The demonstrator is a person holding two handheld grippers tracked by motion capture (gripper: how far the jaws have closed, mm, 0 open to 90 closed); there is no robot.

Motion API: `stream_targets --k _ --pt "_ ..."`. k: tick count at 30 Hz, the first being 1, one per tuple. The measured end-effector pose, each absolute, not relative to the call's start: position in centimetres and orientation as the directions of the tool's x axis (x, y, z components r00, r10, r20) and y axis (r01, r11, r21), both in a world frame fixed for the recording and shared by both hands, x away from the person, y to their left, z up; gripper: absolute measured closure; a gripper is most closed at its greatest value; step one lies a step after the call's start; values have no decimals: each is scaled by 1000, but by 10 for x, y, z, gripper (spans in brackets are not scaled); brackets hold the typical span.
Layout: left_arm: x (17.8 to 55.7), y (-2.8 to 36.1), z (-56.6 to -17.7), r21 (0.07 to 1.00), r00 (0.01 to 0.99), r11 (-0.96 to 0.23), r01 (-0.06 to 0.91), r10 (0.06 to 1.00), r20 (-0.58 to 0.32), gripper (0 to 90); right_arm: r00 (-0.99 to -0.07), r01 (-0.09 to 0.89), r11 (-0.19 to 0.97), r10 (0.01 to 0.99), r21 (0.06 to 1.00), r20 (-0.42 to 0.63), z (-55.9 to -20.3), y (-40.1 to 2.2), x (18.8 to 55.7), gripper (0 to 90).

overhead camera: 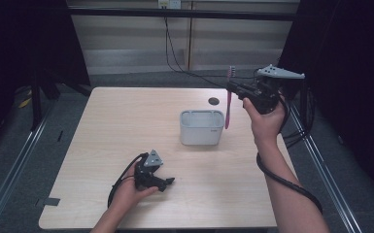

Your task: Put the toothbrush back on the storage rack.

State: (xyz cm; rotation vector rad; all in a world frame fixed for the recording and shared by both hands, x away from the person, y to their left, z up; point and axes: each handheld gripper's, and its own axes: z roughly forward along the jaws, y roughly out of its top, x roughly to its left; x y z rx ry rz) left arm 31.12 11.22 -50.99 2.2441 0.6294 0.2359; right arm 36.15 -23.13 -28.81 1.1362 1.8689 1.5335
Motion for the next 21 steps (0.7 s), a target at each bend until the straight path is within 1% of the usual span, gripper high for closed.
stream_targets --k 21 --pt "311 113 -510 730 862 -580 362 506 -26 157 -533 283 33 836 959 128 -291 -223 380 851"
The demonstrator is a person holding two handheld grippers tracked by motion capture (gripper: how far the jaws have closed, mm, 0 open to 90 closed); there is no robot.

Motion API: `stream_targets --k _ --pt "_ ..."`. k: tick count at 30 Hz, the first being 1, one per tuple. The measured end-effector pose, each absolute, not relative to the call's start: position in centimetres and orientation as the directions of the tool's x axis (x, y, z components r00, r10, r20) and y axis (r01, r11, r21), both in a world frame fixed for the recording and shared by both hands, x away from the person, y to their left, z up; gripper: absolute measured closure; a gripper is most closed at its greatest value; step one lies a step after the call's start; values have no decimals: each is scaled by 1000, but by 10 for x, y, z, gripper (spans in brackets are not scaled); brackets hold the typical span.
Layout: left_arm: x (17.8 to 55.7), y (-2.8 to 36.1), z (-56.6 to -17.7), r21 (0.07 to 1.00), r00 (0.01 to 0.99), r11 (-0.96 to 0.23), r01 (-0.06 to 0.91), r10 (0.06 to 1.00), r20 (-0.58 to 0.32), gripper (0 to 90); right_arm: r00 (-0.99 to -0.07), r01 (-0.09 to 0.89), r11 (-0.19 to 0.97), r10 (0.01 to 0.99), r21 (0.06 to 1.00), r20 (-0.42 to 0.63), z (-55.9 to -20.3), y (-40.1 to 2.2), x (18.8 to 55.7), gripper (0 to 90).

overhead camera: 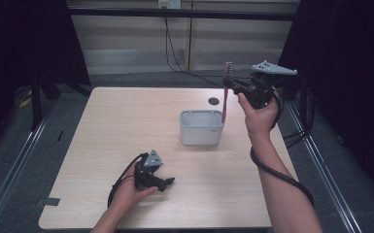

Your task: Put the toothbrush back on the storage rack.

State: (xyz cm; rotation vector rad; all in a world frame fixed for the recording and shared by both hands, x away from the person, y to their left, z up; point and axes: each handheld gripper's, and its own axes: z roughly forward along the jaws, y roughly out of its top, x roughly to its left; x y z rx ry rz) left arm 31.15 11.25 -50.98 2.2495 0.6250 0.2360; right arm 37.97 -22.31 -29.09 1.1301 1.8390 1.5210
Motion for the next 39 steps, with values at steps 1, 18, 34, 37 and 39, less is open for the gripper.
stream_targets --k 1,18,34,37,39 --pt "311 112 -510 733 860 -573 366 510 -31 157 -532 284 35 837 958 127 -291 -223 380 851" --pt "311 112 -510 732 859 -573 369 510 -33 158 -522 271 27 844 962 123 -301 -219 388 850" --pt "311 112 -510 732 860 -575 366 509 -30 157 -515 278 17 846 960 134 -314 -220 393 849" --pt "311 112 -510 733 860 -574 365 510 -29 157 -510 281 14 849 960 137 -317 -219 394 849" --pt "311 112 -510 734 859 -571 367 512 -31 157 -508 282 15 851 959 136 -319 -220 396 849"
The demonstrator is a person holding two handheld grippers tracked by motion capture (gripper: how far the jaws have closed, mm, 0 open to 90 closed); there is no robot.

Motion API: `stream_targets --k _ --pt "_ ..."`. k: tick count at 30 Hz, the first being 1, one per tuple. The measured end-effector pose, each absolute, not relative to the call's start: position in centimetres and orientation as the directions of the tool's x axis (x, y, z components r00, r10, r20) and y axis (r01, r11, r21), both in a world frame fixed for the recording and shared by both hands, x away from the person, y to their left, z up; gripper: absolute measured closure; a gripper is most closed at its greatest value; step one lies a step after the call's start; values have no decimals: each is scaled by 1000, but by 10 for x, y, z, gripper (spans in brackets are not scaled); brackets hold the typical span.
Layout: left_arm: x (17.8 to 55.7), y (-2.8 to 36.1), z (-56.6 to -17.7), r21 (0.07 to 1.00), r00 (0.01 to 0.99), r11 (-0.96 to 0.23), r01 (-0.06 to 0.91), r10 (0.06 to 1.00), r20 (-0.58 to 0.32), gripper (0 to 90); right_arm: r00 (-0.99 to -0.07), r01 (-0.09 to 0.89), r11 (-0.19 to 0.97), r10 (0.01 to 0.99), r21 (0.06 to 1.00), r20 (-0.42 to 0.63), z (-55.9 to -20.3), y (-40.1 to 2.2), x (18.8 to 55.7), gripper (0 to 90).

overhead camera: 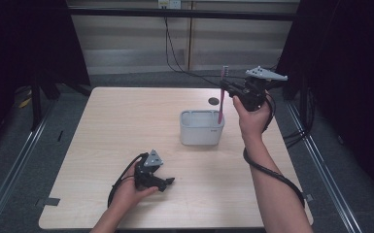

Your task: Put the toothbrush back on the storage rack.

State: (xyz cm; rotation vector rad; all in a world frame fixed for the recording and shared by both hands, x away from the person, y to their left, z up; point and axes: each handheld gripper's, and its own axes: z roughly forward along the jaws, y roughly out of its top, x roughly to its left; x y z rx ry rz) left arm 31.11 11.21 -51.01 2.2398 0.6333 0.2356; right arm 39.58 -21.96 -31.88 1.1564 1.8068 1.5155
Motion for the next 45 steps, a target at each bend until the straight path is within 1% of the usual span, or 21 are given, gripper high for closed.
stream_targets --k 29,36,45 --pt "312 112 -510 731 863 -579 361 505 -26 157 -484 289 -8 862 957 153 -338 -224 406 848" --pt "311 112 -510 730 862 -578 364 507 -29 157 -477 290 3 867 957 142 -343 -226 406 848" --pt "311 112 -510 733 859 -573 368 510 -33 157 -483 293 -2 863 956 150 -351 -224 407 848"
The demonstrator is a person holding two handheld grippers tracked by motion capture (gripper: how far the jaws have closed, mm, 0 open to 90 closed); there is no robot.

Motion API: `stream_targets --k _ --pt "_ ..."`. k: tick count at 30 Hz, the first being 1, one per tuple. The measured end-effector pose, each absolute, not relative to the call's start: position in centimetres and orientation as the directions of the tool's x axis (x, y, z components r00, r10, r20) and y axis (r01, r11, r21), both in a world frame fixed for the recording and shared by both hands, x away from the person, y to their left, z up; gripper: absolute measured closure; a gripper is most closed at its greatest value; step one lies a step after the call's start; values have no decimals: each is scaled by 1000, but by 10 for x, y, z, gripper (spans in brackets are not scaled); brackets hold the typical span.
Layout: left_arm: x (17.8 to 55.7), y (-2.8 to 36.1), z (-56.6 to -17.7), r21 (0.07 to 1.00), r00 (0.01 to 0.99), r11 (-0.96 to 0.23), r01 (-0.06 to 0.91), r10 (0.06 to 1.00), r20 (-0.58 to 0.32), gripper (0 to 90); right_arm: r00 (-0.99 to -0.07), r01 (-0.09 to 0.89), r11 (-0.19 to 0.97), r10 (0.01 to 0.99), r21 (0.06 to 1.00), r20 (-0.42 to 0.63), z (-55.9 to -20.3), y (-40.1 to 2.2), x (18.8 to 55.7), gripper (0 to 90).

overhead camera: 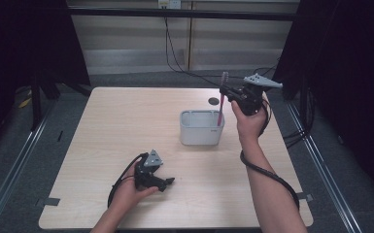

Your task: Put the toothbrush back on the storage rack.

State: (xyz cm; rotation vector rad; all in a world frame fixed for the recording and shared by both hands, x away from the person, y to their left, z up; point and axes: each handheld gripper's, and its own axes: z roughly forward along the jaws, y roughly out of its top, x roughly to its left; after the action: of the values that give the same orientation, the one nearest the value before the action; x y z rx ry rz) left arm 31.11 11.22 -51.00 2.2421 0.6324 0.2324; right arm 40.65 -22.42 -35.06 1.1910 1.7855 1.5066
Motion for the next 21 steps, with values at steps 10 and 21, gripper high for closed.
stream_targets --k 10,21 --pt "312 112 -510 731 863 -579 361 504 -27 157 -482 292 -2 863 956 149 -361 -222 405 847" --pt "311 112 -510 734 858 -570 370 512 -35 157 -477 301 3 866 954 148 -370 -220 402 847"
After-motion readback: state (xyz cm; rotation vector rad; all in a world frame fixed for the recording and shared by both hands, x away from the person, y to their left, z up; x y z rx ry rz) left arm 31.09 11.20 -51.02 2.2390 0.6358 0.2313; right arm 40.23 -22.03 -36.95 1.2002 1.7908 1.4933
